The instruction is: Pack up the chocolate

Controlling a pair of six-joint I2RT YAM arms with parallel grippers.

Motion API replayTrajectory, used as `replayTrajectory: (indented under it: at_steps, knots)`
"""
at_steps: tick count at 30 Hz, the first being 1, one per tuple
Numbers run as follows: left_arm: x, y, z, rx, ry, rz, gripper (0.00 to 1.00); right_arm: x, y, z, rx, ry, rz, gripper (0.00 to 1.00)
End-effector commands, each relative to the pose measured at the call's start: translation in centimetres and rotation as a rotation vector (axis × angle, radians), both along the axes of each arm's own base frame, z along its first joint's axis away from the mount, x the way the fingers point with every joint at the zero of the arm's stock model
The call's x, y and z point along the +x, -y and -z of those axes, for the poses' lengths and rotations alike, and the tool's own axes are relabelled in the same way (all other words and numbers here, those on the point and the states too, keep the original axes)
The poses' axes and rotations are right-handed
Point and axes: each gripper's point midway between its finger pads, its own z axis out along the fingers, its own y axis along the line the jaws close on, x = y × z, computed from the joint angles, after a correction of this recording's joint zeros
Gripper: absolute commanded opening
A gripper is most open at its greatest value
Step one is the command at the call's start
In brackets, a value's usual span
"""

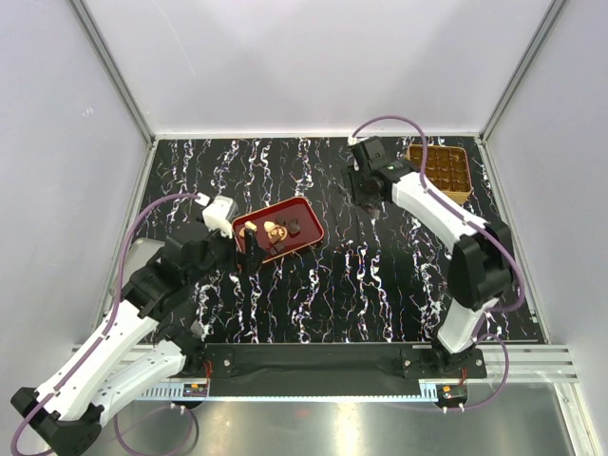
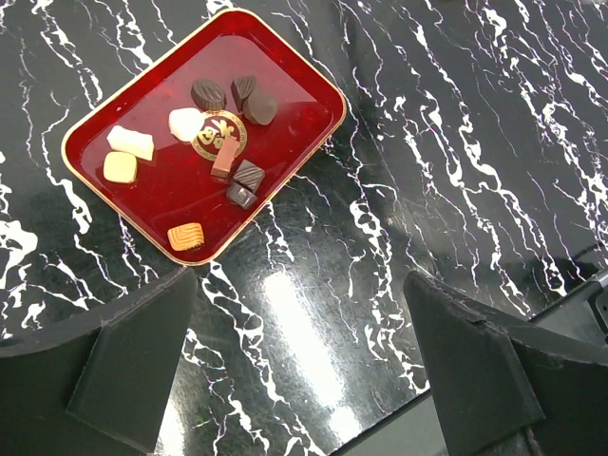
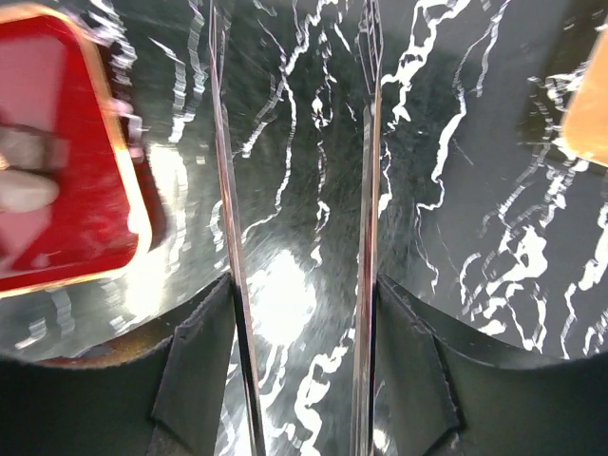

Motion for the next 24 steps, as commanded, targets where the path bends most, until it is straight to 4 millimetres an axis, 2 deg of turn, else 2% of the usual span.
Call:
replayTrajectory:
  at_steps: [1,5,11,17,19,24]
  knots:
    - [0.7,-0.3,-1.6,-0.020,0.076,-0.021,0.99,-2.2,0.0,-4.9,0.068,0.008,0.005,0.64]
    - [0.6,-0.4,-1.6,-0.021,0.080,-0.024,0.99,-3.5,-0.4,-7.5,0.142,0.032,-0.010,0.61]
    - [0.8,-0.7,-1.4,-0.001,0.080,-0.038,0.99,-4.8,-1.5,-9.8,0.245,0.044,-0.036,0.56]
    - [1.1,-1.0,-1.0,0.021,0.069,-0.053,0.99,-6.0,-3.4,-10.2,0.325,0.022,-0.077,0.55]
    - [1.1,-1.0,-0.9,0.024,0.069,-0.053,0.99,-6.4,-4.2,-9.6,0.325,0.013,-0.089,0.55]
    - [1.3,-1.5,-1.2,0.030,0.082,-0.080,0.99,-8.2,-8.1,-8.8,0.317,0.024,-0.169,0.53]
